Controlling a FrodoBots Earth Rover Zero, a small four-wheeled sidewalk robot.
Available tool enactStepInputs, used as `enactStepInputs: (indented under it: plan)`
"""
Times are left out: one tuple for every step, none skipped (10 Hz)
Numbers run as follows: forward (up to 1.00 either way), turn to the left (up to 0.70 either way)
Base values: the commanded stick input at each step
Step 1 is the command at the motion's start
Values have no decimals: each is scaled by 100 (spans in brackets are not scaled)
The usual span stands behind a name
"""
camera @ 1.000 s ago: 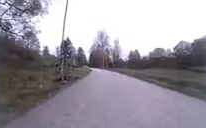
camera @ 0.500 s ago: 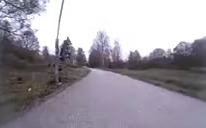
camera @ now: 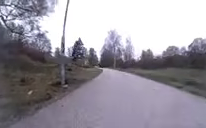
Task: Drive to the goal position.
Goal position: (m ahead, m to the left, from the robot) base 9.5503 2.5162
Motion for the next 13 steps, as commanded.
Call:
enactStepInputs:
  plan:
    - [100,0]
    - [100,0]
    - [100,0]
    - [100,0]
    - [100,0]
    - [100,0]
    - [100,0]
    - [100,-3]
    - [100,-20]
    - [100,-37]
    - [100,-40]
    - [100,-40]
    - [100,-40]
